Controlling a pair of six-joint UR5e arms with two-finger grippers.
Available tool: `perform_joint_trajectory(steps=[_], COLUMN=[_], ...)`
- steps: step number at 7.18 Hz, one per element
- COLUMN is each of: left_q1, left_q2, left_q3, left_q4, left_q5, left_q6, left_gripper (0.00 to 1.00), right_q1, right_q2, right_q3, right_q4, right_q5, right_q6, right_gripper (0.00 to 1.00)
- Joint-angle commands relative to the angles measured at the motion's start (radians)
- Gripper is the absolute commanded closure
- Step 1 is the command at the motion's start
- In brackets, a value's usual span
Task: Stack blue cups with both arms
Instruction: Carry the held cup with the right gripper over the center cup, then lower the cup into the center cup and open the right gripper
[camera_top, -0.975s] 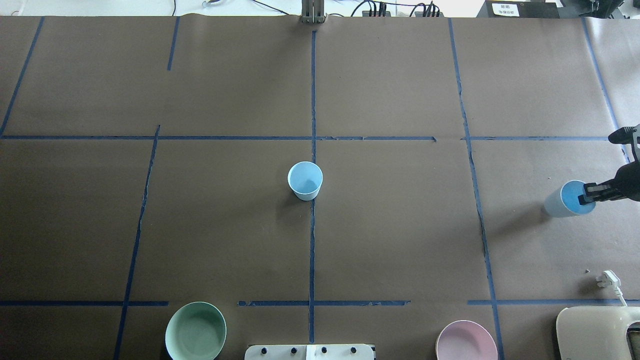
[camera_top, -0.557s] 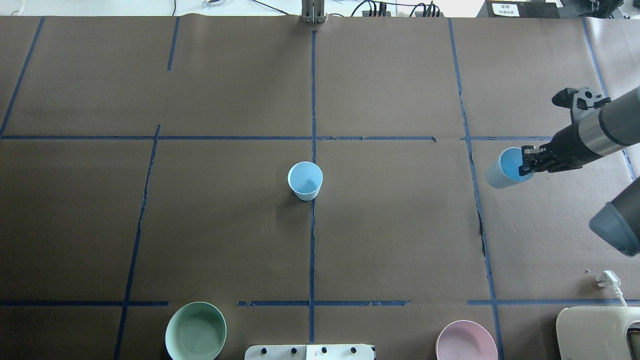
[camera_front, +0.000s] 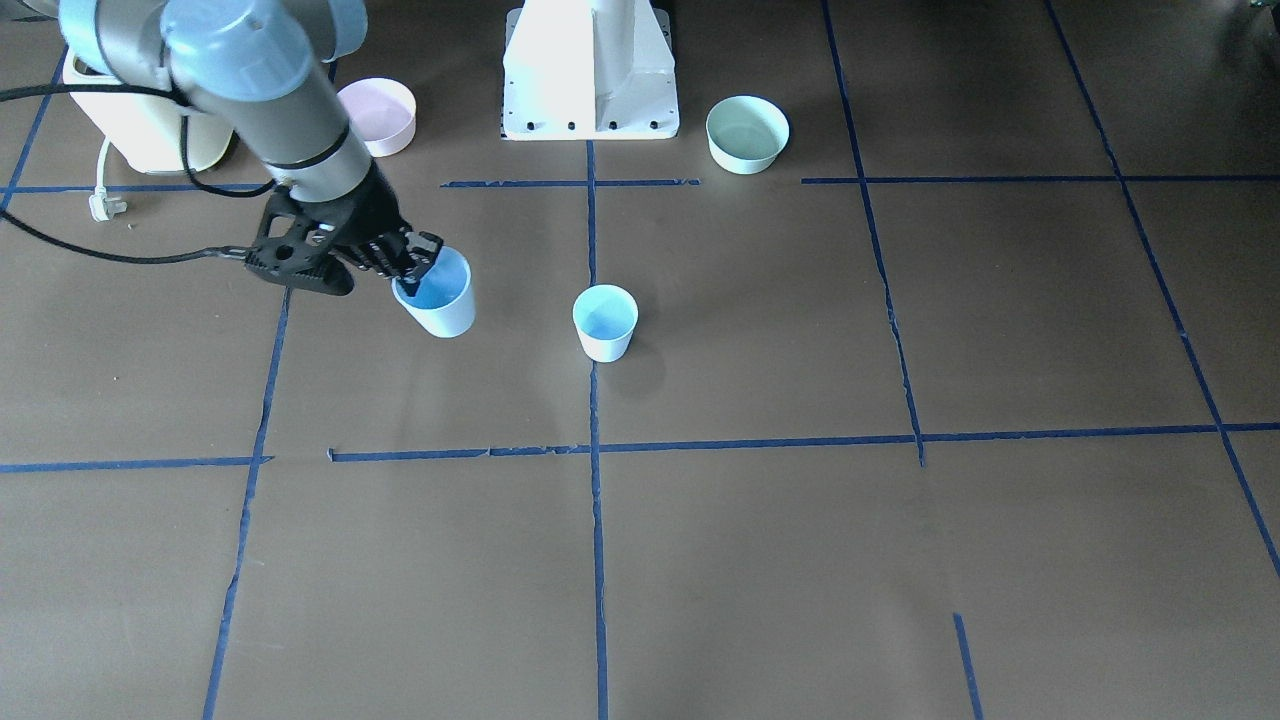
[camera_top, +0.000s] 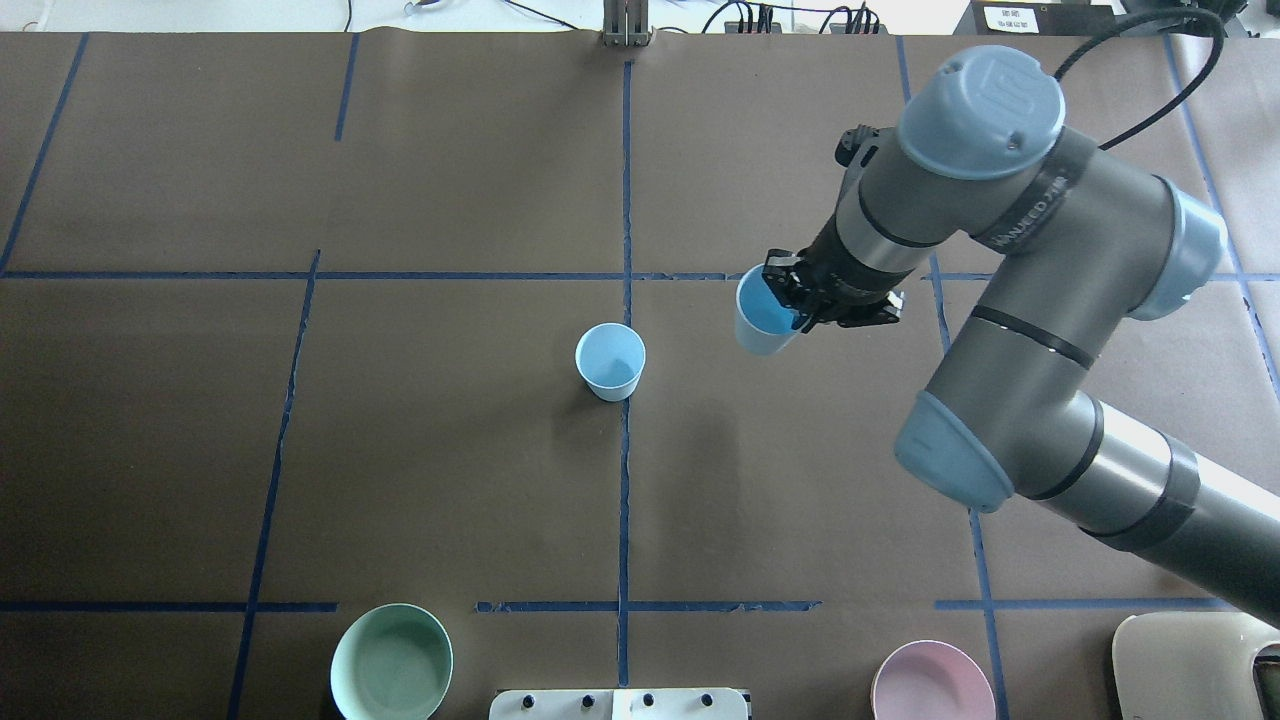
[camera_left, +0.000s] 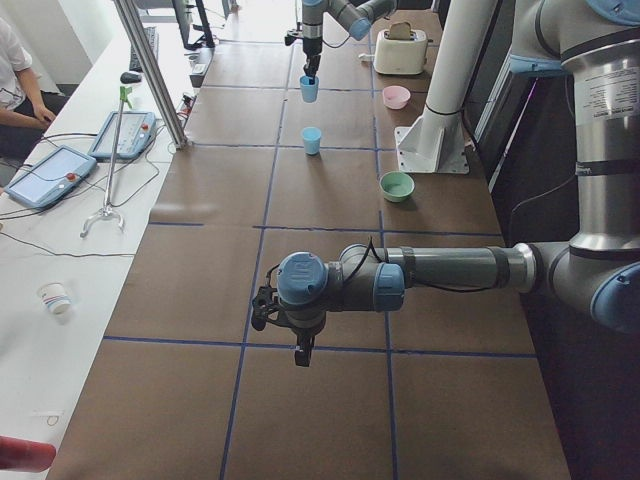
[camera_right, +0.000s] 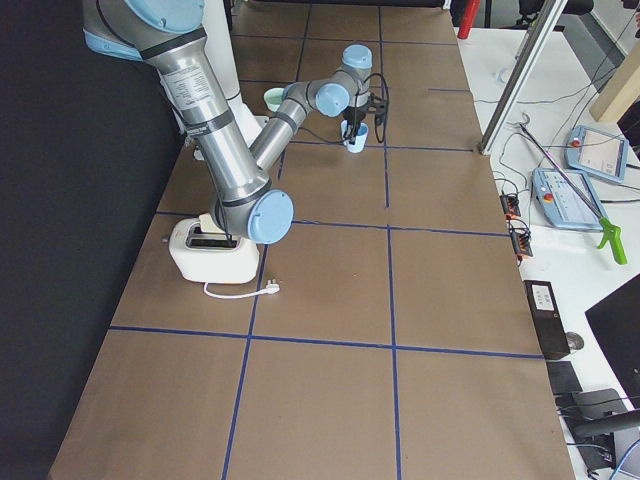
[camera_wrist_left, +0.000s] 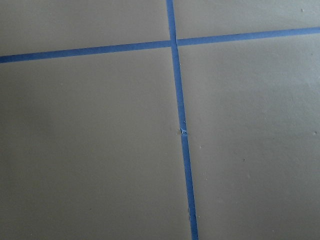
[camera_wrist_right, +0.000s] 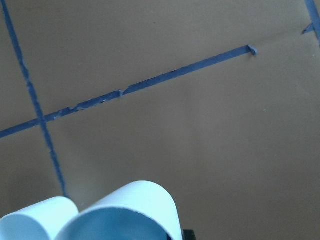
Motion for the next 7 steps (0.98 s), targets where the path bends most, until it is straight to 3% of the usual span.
perform_joint_trajectory(steps=[1,3,7], left_q1=[0.001,0.001,0.001], left_q2=[0.0,0.0,0.0], left_q3=[-0.008,-0.01,-0.012], left_q4=[0.0,0.0,0.0], left_q5=[0.001,-0.001,-0.001], left_q6=[-0.01,-0.01,-0.012], left_gripper=[0.0,0.0,0.0], right_q1=[-0.126,-0.178,-0.185], right_q2=[0.126,0.241,0.239], right_q3=[-0.016,-0.153,-0.193], right_q4=[-0.054,-0.049,-0.042], right_q5=[-0.115,-0.197,-0.232], right_q6=[0.155,0.209,0.197], right_gripper=[1.0,1.0,1.0])
